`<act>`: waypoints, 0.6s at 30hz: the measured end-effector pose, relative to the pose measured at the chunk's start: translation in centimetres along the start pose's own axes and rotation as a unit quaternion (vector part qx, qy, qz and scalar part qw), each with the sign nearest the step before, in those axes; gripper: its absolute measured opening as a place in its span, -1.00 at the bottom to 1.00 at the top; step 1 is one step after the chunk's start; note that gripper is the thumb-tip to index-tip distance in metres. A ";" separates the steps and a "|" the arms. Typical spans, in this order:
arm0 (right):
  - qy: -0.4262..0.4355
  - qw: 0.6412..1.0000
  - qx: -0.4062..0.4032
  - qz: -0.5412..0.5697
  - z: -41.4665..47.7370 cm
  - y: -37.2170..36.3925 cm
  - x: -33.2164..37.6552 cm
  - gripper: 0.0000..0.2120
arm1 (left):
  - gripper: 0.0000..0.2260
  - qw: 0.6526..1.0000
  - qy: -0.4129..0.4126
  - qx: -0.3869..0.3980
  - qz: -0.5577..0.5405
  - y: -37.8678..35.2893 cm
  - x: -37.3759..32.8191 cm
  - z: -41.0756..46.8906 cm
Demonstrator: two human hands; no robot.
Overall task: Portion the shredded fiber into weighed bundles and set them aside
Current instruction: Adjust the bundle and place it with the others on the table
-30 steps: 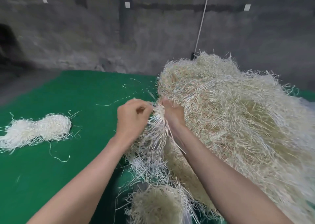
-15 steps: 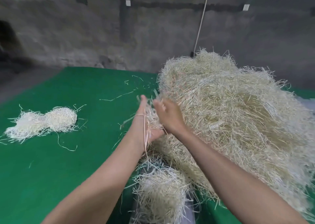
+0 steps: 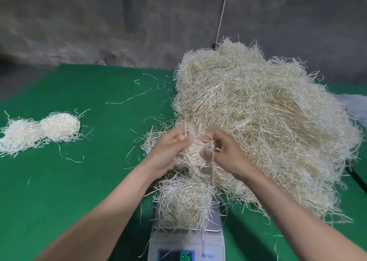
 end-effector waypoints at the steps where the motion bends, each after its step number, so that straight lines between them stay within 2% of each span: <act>1: -0.030 0.999 -0.007 0.033 -0.5 0.2 -1.1 -0.76 | -0.58 0.998 -0.020 -0.007 0.065 0.6 0.9 -0.4; 2: -0.046 0.998 -0.011 0.044 -1.0 0.1 -2.1 -0.74 | -0.66 0.990 -0.030 -0.027 0.135 1.1 1.9 -0.7; 4: -0.042 0.999 -0.011 -0.028 -2.0 -0.3 -3.8 -0.80 | -0.77 0.968 -0.050 -0.062 0.237 1.3 3.8 -1.3; 7: -0.015 0.985 -0.002 -0.174 -3.0 -1.3 -5.7 -0.95 | -0.85 0.953 -0.064 -0.092 0.282 1.2 5.7 -1.6; 10: 0.030 0.965 -0.011 -0.262 -3.3 -1.4 -6.6 -0.92 | -0.86 0.950 -0.048 -0.100 0.292 1.5 6.9 -1.6; 12: 0.071 0.960 0.009 -0.271 -3.7 -1.2 -6.6 -0.66 | -0.82 0.948 -0.031 -0.105 0.300 1.9 7.3 -1.8; 15: 0.138 0.928 0.152 -0.312 -4.4 -1.8 -7.4 -0.30 | -0.78 0.942 -0.012 -0.112 0.316 2.2 8.2 -2.0; 18: 0.087 0.870 0.238 -0.422 -4.8 -2.3 -9.4 -0.08 | -0.74 0.954 0.004 -0.102 0.281 2.2 9.4 -2.0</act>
Point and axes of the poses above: each hand's wrist, its own z-axis towards the middle knuckle, its own y-axis out of the back of the hand, x = y × z, the point moved 2 cm from there along z, towards the middle knuckle, and after that the axes turned 7 degrees about z, right-handed, at the moved point
